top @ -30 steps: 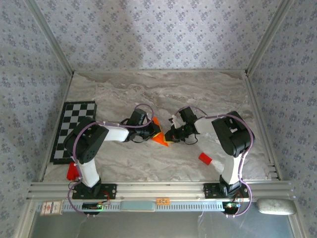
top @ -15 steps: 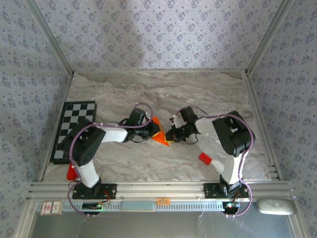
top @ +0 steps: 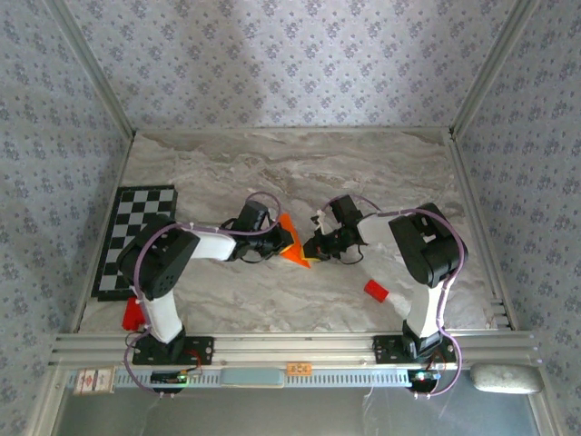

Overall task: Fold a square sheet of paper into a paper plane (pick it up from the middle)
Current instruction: Fourth fold the wing at the center of the table.

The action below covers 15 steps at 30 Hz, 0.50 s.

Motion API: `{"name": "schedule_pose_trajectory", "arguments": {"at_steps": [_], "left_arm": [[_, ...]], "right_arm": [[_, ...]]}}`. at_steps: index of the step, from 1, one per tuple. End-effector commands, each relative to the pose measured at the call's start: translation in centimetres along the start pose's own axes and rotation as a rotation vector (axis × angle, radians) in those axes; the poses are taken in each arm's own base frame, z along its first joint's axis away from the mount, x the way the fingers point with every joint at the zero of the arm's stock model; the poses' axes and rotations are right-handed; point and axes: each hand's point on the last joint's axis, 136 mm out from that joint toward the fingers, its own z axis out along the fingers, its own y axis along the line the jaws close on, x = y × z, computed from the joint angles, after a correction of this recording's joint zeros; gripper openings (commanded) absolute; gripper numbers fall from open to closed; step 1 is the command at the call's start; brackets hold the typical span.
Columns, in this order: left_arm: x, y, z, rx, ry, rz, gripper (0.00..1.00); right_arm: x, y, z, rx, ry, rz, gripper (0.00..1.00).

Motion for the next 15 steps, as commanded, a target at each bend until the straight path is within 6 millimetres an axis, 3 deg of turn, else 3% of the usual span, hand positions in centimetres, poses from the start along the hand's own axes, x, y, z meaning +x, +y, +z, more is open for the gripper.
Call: {"name": "schedule_pose_trajectory", "arguments": {"at_steps": [1,15], "left_arm": [[-0.5,-0.8,0.4,0.010,-0.004,0.018,0.10],[-0.1,0.9,1.4,-0.049,0.024,-0.021,0.08]], "right_arm": [[1.6,-5.6,-0.2,0.186,0.023,0.145,0.02],[1.6,-5.7,-0.2,0.193,0.030,0.150,0.03]]}}
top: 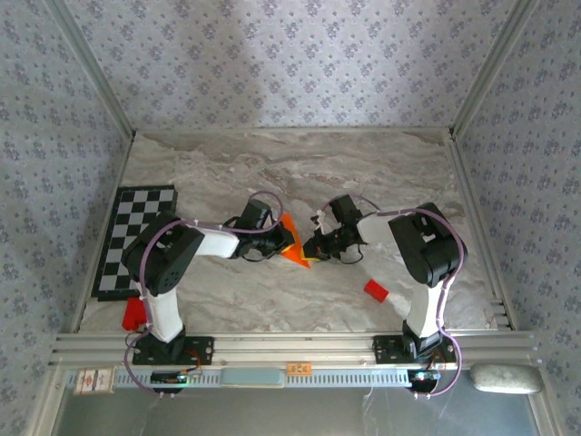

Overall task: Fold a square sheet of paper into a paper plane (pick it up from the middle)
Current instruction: Fourth fold the wing at the center of the table.

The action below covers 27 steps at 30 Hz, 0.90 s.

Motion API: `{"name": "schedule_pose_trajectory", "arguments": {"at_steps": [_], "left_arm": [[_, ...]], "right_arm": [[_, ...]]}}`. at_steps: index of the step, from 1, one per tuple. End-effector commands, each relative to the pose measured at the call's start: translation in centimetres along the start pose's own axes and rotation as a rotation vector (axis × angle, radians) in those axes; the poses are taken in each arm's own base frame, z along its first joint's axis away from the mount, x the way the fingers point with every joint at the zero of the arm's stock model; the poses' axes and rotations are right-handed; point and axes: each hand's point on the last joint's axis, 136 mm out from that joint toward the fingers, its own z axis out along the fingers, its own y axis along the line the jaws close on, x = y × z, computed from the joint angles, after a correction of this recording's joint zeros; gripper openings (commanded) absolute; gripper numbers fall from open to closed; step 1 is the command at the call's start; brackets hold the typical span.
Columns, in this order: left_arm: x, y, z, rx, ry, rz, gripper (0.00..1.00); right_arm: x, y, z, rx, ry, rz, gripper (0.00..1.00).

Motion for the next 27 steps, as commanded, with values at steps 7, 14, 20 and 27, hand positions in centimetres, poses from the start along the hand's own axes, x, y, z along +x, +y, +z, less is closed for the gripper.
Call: {"name": "schedule_pose_trajectory", "arguments": {"at_steps": [7,14,20,27], "left_arm": [[0.4,1.1,0.6,-0.053,0.023,-0.021,0.08],[0.4,1.4,0.6,-0.080,0.026,-0.020,0.08],[0.7,3.1,0.6,-0.156,0.040,-0.056,0.07],[1.1,4.4,0.7,-0.220,0.057,-0.084,0.07]], "right_arm": [[1.6,-5.8,-0.2,0.193,0.022,0.142,0.03],[1.5,-5.7,-0.4,0.202,0.021,0.123,0.07],[1.4,-4.7,-0.7,0.186,0.022,0.083,0.10],[0.8,-1.9,-1.7,0.105,-0.004,0.051,0.13]]}}
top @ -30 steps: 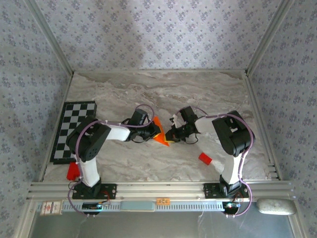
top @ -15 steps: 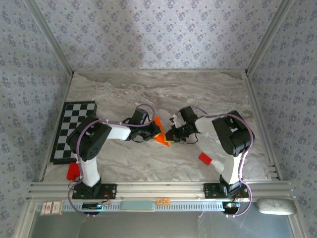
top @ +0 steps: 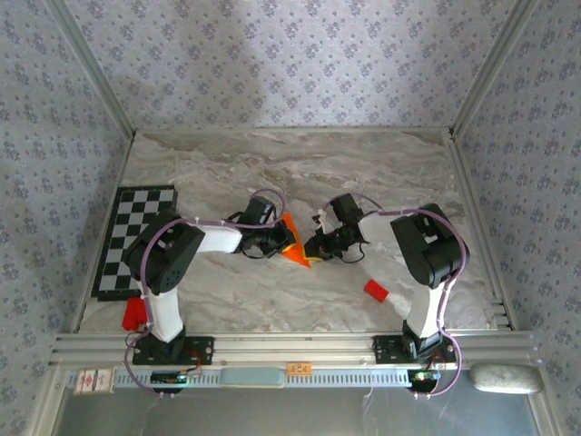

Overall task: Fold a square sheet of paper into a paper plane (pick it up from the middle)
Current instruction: Fourth fold the wing at the center of the table.

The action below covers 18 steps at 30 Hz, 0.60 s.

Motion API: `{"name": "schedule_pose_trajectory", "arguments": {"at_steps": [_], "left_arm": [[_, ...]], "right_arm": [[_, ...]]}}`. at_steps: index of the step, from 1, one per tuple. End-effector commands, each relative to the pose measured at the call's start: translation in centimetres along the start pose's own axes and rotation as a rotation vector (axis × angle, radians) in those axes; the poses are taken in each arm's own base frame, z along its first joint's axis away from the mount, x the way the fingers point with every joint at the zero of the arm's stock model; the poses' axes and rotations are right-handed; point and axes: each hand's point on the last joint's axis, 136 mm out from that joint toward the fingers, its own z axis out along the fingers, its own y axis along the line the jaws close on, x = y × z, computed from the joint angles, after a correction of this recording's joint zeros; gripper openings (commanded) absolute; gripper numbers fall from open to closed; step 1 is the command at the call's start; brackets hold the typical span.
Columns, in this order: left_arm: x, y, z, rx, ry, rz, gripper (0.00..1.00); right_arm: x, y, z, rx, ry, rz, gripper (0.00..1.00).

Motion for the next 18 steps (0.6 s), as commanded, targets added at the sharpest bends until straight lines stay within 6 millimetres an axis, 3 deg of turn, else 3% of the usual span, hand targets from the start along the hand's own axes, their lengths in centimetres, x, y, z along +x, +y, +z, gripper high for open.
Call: {"name": "schedule_pose_trajectory", "arguments": {"at_steps": [1,10,18], "left_arm": [[1.0,4.2,0.8,-0.149,0.030,-0.051,0.07],[1.2,4.8,1.0,-0.178,0.044,-0.065,0.06],[1.4,5.1,1.1,-0.191,0.053,-0.071,0.06]], "right_arm": [[0.8,-1.5,-1.1,0.069,-0.005,0.047,0.14],[-1.1,1.9,-3.8,0.021,-0.117,-0.031,0.19],[-0.5,2.7,-1.8,0.047,-0.056,-0.082,0.10]]}}
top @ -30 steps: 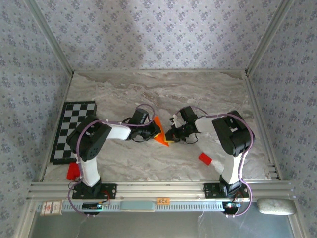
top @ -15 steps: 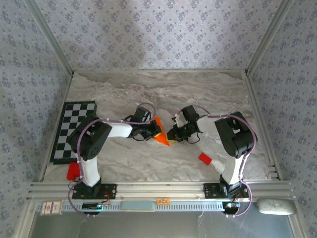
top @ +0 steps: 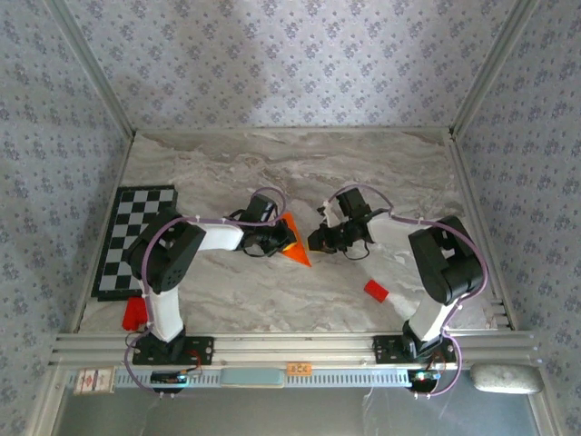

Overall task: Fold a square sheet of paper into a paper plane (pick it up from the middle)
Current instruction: Fourth fold the wing at the center of the table.

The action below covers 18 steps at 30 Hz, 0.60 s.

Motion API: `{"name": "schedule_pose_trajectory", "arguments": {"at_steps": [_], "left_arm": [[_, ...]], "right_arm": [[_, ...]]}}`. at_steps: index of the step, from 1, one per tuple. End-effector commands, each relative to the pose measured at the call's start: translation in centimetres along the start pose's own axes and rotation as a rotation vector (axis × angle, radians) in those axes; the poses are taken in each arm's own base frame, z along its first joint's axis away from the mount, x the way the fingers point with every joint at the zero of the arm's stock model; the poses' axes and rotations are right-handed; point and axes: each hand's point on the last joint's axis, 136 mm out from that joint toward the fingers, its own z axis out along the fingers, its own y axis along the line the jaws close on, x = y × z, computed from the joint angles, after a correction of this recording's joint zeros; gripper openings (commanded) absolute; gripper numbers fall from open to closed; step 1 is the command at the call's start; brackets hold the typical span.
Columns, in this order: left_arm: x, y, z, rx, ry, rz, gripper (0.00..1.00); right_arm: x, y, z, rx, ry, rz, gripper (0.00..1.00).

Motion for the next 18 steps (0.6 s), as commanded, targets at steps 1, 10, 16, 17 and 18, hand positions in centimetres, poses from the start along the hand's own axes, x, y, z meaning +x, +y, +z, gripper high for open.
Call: {"name": "schedule_pose_trajectory", "arguments": {"at_steps": [1,10,16,17,18], "left_arm": [[1.5,5.2,1.0,-0.175,0.044,-0.063,0.06],[1.7,5.5,1.1,-0.186,0.052,-0.071,0.06],[1.8,5.8,1.2,-0.193,0.058,-0.077,0.06],[1.8,5.8,1.2,-0.194,0.058,-0.079,0.06],[1.7,5.7,1.2,-0.193,0.057,-0.078,0.06]], "right_arm": [[0.3,0.3,1.1,0.024,0.036,-0.023,0.10],[1.2,-0.6,2.7,0.069,0.090,-0.016,0.08],[1.8,-1.5,3.1,0.096,0.113,0.003,0.08],[1.9,-1.6,3.1,0.098,0.115,0.006,0.08],[2.0,-1.7,3.1,0.100,0.118,0.008,0.08]]}}
